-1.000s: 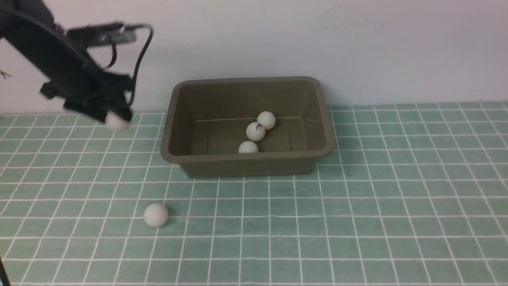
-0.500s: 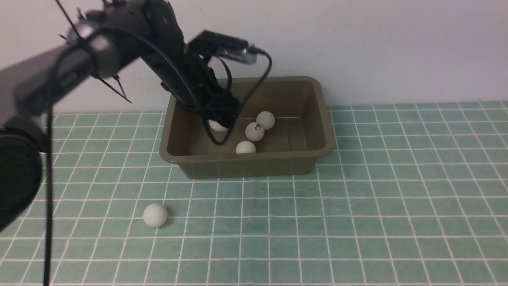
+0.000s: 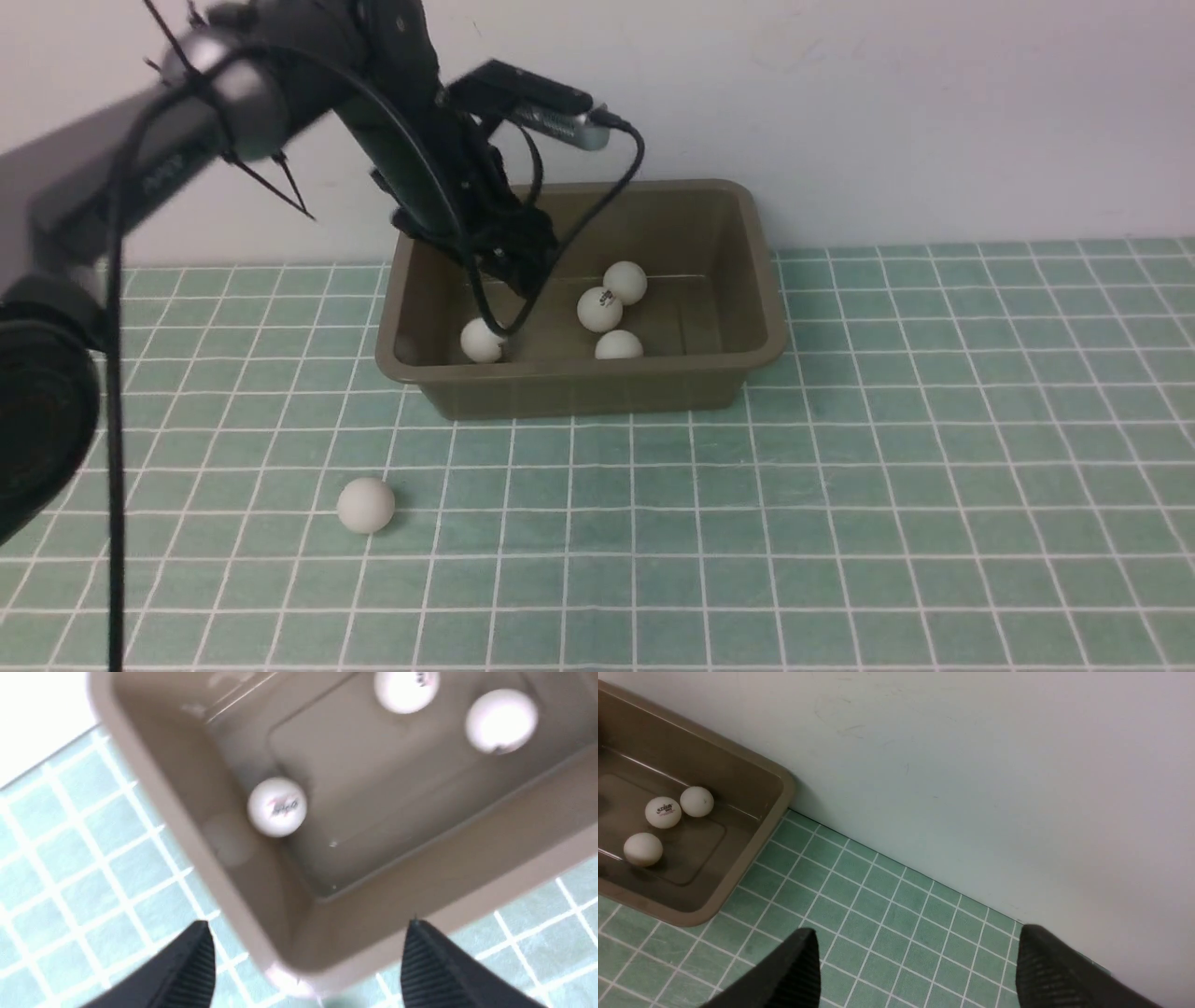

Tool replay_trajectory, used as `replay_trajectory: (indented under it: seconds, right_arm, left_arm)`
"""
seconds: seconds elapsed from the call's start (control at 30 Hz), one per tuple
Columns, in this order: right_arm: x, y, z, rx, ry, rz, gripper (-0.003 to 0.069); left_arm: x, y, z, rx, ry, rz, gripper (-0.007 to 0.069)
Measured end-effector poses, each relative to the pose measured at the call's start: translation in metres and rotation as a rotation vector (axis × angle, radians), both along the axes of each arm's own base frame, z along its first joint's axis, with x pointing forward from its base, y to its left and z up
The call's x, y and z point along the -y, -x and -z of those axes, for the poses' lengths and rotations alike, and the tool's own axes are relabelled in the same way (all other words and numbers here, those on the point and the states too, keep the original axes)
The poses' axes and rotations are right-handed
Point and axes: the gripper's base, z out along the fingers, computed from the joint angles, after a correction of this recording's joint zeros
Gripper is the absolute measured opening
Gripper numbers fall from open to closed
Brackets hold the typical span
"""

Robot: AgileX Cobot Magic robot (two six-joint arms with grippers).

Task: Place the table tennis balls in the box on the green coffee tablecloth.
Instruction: 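Reach for and grasp a ping pong ball on the table beside the basket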

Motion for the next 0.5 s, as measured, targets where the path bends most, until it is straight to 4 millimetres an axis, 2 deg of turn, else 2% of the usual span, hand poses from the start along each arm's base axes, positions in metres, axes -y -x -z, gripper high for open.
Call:
replay_trajectory:
  seconds: [0.13,0.37,0.4,0.5]
  right_arm:
    - [0.0,0.0,0.0,0.0,0.0,0.0,0.0511]
    - [0.0,0.0,0.0,0.0,0.0,0.0,0.0511]
    - [0.0,0.0,0.0,0.0,0.0,0.0,0.0511]
    - [0.0,0.0,0.0,0.0,-0.001,0.0,0.0511]
  left_arm:
    - [-0.009,0.021,0.007,-0.055,-0.033,-0.023,0.045]
    - [-0.025,0.064,0.045,-0.224,-0.122,-0.02,0.0447]
    - [-0.028,0.075,0.056,-0.271,-0.138,-0.018,0.0447]
    - [-0.032,0.086,0.072,-0.283,-0.147,-0.014,0.0447]
